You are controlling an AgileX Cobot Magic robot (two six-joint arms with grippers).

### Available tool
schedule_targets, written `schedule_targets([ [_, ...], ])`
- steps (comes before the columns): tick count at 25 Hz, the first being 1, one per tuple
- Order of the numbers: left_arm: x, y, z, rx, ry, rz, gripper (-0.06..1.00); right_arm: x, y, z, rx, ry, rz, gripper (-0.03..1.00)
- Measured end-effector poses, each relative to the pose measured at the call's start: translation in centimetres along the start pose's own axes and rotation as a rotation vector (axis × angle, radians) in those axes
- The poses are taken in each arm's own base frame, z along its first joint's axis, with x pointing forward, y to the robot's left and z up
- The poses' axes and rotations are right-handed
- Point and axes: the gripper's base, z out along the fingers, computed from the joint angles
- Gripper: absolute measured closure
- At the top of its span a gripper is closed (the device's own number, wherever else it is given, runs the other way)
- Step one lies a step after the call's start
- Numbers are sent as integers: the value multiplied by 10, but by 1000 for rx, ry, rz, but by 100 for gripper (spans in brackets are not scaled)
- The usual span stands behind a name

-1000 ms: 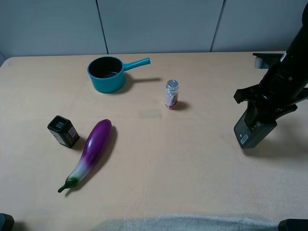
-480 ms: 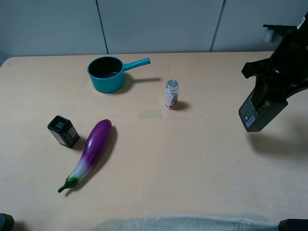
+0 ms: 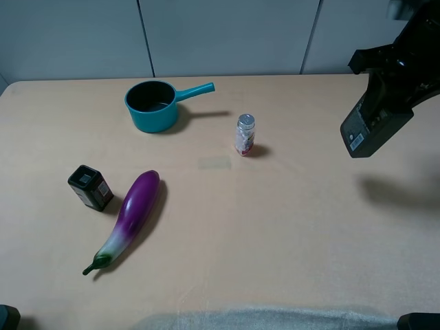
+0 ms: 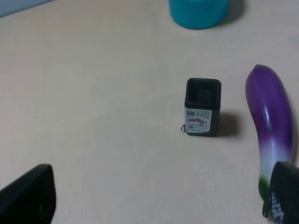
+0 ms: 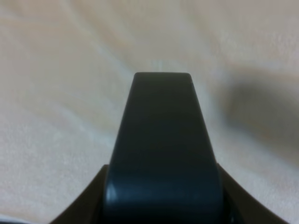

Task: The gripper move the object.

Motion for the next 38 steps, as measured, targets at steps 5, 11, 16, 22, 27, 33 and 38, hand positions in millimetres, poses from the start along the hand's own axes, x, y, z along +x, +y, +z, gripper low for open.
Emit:
schedule_targets([
  [5, 0, 0, 0, 0, 0, 0, 5, -7, 2, -12, -4, -49, -4, 68],
  [11, 0, 0, 0, 0, 0, 0, 5, -13, 3, -24, -8, -91, -8, 68],
  [16, 0, 0, 0, 0, 0, 0, 5, -18, 4, -33, -11, -126, -12, 68],
  [22, 0, 0, 0, 0, 0, 0, 5, -33, 6, -32, -13, -129, -12, 68],
  [27, 0, 0, 0, 0, 0, 0, 5, -43, 8, -30, -21, -132, -24, 68],
  [33, 0, 0, 0, 0, 0, 0, 5, -60, 30, -23, -5, -133, -103, 68],
  [38, 0, 0, 0, 0, 0, 0, 5, -75, 49, -18, 2, -145, -158, 68],
])
